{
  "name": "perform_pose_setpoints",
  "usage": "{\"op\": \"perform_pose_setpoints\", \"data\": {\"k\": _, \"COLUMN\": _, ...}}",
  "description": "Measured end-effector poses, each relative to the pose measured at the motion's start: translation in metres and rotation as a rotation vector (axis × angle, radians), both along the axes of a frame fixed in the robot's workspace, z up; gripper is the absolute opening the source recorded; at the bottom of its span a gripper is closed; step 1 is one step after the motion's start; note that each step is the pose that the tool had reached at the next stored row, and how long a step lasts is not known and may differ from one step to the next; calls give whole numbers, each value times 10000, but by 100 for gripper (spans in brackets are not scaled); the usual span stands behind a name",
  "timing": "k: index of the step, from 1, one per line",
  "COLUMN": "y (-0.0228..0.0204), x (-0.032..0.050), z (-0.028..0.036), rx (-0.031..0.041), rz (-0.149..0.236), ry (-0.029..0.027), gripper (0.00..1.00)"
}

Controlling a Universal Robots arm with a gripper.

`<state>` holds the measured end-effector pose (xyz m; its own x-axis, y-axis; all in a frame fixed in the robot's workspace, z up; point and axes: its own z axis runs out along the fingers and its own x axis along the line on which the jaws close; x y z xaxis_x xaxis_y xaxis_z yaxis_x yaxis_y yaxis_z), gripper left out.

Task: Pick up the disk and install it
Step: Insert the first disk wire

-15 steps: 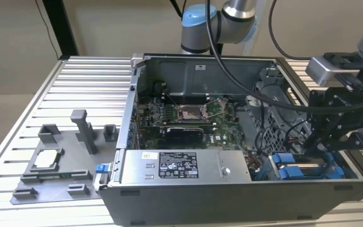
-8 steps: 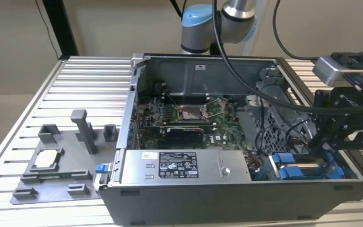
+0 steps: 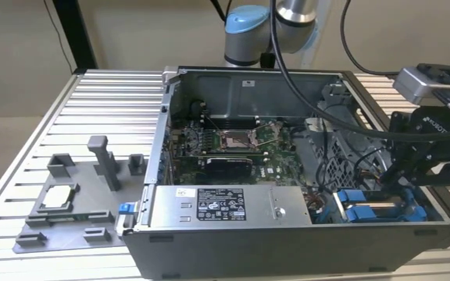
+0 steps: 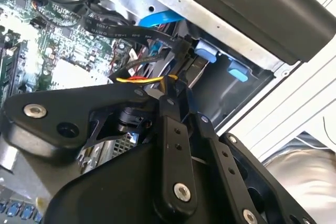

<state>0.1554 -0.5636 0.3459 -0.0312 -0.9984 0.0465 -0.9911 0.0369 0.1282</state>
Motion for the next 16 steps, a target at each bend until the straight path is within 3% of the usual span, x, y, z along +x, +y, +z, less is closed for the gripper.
{"op": "perform_pose_setpoints", "data": {"k": 7, "y": 1, "x": 19, "z": -5, "rx": 10, "rz": -74, "ry": 3, "gripper": 0}}
{"op": "perform_pose_setpoints", "data": {"k": 14, "y": 1, "x": 32, "z": -12, "rx": 7, "rz": -866, "ry": 2, "gripper": 0}}
{"op": "perform_pose_setpoints", "data": {"k": 16, "y": 2, "x": 34, "z": -12, "rx": 8, "rz": -918, "ry": 2, "gripper": 0}}
